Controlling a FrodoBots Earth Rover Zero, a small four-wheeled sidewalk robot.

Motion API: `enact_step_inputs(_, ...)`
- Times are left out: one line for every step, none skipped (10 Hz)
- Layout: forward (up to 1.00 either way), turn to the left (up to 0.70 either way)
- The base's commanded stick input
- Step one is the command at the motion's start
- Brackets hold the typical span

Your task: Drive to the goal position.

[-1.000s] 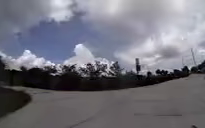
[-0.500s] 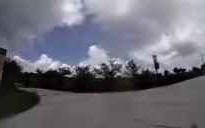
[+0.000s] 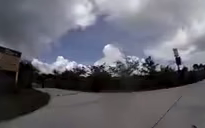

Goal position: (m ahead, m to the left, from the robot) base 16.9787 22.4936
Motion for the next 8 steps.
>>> enact_step_inputs(0.85, 0.0)
enact_step_inputs(0.85, 0.0)
enact_step_inputs(0.85, 0.0)
enact_step_inputs(0.85, 0.0)
enact_step_inputs(0.85, 0.0)
enact_step_inputs(0.85, 0.0)
enact_step_inputs(0.85, 0.0)
enact_step_inputs(0.85, 0.0)
